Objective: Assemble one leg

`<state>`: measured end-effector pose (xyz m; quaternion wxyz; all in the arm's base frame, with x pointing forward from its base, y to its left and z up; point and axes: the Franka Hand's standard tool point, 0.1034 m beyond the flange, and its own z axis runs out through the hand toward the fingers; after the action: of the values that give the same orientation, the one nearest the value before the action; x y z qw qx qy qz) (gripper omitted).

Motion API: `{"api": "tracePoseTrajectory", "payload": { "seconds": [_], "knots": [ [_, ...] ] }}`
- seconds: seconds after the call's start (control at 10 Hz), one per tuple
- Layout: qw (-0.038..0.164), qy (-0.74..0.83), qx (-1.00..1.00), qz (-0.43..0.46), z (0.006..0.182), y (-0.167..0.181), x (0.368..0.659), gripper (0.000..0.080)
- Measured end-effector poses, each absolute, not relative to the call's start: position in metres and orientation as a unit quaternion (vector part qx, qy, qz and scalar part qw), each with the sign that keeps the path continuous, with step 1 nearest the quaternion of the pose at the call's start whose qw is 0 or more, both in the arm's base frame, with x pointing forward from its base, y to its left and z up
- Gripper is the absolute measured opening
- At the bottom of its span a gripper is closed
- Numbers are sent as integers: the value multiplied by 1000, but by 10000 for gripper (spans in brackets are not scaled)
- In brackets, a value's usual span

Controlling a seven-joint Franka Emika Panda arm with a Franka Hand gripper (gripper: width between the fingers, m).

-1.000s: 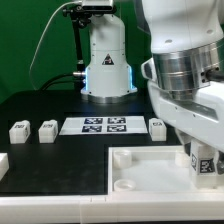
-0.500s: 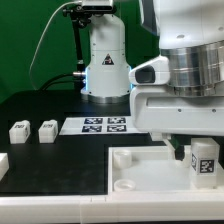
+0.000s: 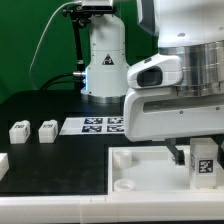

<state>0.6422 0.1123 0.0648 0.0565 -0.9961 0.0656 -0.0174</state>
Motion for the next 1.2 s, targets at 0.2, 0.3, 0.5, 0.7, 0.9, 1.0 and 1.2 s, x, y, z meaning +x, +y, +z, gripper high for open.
{"api": "tracePoseTrajectory", "payload": {
  "seconds": [0.2,0.3,0.5,0.7,0.9,1.0,1.2],
  "knots": [
    [61,189,-980,-10,64,112,642,290],
    [63,247,-967,-5,64,111,642,290],
    [71,380,-922,9,64,109,642,290],
    [78,561,-824,31,63,110,640,290],
    [85,673,-733,52,63,111,641,292],
    [84,692,-715,55,63,111,640,292],
    [87,681,-725,54,63,112,640,385]
  ]
}}
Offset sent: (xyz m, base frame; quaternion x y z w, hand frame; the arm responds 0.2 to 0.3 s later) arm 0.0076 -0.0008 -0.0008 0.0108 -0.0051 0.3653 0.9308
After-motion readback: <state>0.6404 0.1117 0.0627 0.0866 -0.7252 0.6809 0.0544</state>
